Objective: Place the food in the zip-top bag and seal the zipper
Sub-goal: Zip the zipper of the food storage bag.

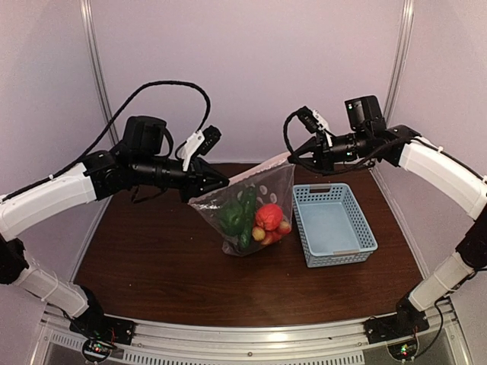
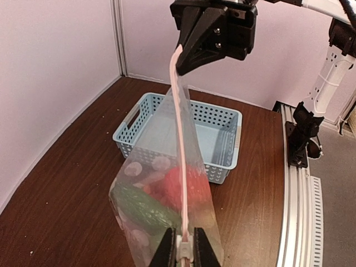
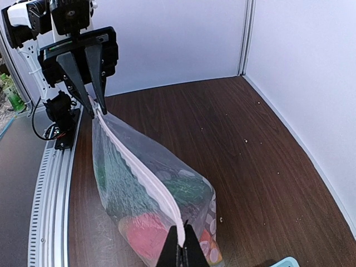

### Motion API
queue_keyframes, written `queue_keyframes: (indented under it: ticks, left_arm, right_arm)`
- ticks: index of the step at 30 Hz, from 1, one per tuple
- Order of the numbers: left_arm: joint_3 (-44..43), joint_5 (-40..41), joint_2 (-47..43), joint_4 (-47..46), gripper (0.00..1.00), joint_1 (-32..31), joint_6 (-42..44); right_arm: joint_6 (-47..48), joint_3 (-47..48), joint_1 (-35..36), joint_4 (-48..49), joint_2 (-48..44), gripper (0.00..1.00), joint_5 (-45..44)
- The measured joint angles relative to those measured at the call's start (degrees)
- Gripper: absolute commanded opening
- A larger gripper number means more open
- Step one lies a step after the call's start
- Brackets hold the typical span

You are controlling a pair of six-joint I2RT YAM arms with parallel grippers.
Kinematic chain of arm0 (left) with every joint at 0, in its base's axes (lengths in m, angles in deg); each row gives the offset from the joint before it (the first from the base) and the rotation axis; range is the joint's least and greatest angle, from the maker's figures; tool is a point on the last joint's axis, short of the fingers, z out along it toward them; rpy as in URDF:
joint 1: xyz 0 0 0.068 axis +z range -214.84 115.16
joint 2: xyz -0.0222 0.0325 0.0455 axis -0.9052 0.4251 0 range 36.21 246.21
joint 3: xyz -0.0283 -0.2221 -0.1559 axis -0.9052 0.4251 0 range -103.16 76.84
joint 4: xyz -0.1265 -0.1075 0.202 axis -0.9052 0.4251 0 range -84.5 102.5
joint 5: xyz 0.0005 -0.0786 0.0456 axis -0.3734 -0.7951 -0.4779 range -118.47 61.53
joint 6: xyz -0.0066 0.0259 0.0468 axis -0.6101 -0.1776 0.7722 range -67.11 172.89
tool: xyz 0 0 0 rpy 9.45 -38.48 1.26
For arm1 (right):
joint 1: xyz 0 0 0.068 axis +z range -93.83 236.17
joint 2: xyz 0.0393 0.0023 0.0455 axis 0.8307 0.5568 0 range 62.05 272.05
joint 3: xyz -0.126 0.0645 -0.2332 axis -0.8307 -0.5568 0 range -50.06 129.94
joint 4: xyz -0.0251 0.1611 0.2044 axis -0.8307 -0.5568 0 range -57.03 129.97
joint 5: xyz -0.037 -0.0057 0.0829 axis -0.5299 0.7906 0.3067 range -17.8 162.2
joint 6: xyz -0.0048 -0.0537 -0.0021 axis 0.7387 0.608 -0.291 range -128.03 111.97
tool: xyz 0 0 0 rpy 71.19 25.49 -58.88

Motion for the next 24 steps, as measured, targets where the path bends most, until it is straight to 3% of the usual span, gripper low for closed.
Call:
queue_keyframes:
  ticks: [24]
  left_arm:
    - [7.9, 4.5, -6.1, 2.6, 0.00, 3.4, 0.4]
  right_arm:
    - [-1.0, -2.8, -2.8, 2.8, 0.3, 0.00, 0.0]
